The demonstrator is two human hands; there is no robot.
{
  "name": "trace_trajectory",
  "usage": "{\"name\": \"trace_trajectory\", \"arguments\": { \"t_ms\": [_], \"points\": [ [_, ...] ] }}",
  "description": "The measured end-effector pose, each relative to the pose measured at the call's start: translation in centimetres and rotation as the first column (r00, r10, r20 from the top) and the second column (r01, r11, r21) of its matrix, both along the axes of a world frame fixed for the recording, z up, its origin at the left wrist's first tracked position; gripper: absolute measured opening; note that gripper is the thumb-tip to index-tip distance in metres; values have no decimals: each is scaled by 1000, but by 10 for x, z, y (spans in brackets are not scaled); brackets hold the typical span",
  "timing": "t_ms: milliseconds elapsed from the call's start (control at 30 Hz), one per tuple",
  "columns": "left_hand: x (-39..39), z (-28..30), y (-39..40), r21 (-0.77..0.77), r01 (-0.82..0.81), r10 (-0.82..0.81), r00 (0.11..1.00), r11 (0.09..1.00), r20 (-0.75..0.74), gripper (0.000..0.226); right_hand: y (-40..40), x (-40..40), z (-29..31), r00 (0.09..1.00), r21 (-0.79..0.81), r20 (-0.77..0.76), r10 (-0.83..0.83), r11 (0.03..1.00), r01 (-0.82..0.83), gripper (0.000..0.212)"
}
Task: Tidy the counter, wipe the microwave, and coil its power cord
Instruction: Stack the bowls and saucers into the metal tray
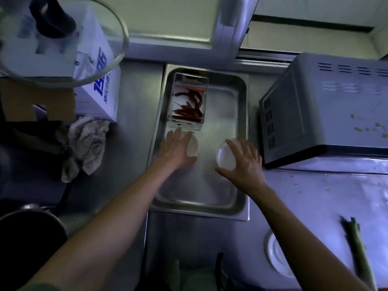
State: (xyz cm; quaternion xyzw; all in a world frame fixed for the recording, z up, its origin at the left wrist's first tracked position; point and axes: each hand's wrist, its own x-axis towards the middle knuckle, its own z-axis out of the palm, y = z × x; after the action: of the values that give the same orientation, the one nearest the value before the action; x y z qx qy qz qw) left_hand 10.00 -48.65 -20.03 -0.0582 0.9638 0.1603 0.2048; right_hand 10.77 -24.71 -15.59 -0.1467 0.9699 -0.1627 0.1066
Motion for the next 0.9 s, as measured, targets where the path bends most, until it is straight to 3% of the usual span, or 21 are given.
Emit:
{"name": "trace_trajectory", "arguments": {
  "t_ms": [400,533,633,900],
  "points": [
    [-6,0,-10,-16,41,-40,999,999,11,91,-14,-12,-14,1000,-16,16,19,1000,-19,93],
    [8,15,-21,-83,51,-64,984,995,-165,64,-27,-23,-10,997,-3,22,79,997,-79,94],
    [21,24,-36,-71,-19,0,965,997,-264,46,-51,-30,-4,990,-38,-5,138,990,-138,93],
    [48,33,-65,40,-174,178,938,984,-298,29,-121,-33,-16,970,-7,-15,241,971,-241,91]
  ]
}}
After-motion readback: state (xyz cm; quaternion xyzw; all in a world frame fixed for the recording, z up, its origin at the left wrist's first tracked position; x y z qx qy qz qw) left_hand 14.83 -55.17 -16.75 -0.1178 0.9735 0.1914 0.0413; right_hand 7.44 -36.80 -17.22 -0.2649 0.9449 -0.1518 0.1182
